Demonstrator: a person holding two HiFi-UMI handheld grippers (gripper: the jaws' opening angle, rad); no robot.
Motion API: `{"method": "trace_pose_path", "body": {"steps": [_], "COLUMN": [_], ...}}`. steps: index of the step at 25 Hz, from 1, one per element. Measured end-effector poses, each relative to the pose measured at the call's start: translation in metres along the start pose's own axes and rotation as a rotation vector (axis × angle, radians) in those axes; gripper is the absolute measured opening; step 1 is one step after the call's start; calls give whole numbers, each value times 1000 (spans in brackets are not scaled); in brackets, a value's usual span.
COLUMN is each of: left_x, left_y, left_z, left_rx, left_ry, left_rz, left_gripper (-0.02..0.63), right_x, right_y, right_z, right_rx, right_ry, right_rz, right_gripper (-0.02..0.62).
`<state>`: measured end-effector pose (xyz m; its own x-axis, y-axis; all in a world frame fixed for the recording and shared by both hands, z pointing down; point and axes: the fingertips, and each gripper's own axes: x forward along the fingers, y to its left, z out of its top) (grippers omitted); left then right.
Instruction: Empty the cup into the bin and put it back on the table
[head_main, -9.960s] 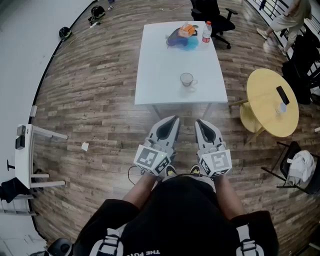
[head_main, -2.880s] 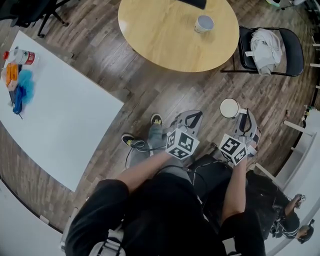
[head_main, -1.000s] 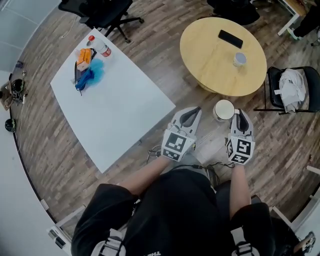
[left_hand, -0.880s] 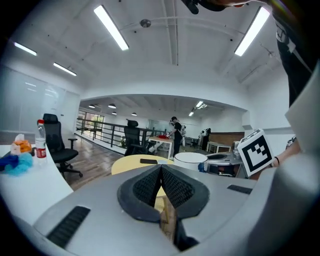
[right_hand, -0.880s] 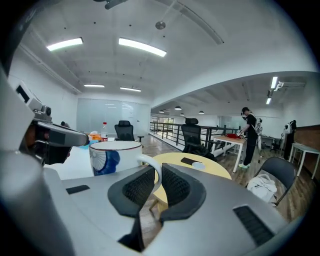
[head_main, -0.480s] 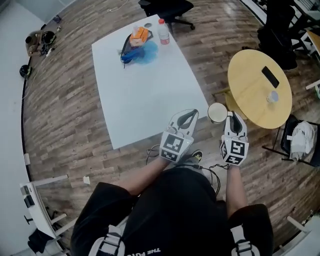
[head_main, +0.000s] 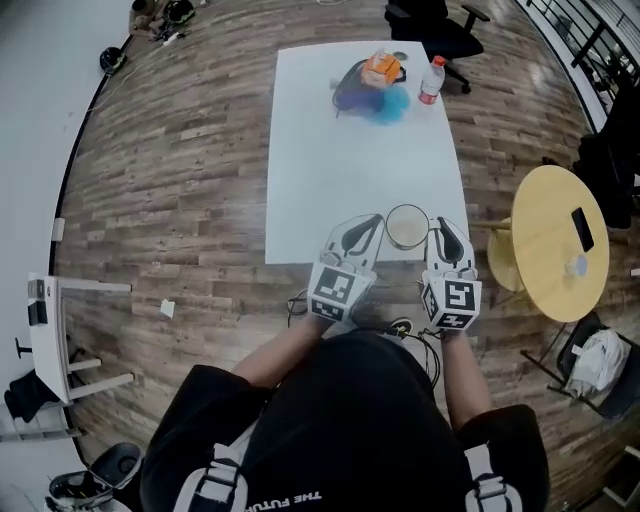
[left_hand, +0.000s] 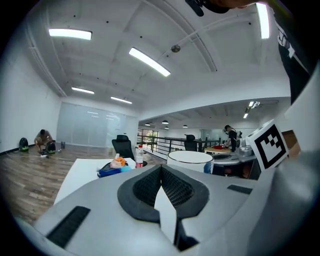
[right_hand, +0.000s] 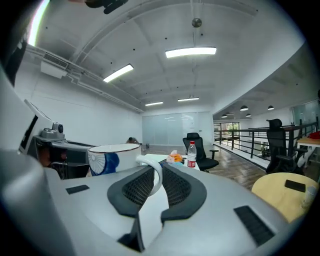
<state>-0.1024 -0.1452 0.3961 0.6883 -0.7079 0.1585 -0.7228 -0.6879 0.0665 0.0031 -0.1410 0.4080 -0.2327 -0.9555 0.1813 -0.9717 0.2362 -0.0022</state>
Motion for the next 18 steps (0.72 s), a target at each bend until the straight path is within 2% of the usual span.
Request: {"method": "trace_pose_path", "body": {"steps": [6, 18], "left_x": [-28, -30], "left_y": [39, 44], "left_z": [1, -3], "left_rx": [-10, -22], "left_ry": [-17, -16], "left_rz": [83, 117], "left_gripper": [23, 23], "right_x": [24, 28], "right_y": [38, 44], "right_z": [5, 5], "right_rx": [-23, -8], "right_ry": [4, -5], "right_rz": [57, 100], "right_gripper": [61, 63]}}
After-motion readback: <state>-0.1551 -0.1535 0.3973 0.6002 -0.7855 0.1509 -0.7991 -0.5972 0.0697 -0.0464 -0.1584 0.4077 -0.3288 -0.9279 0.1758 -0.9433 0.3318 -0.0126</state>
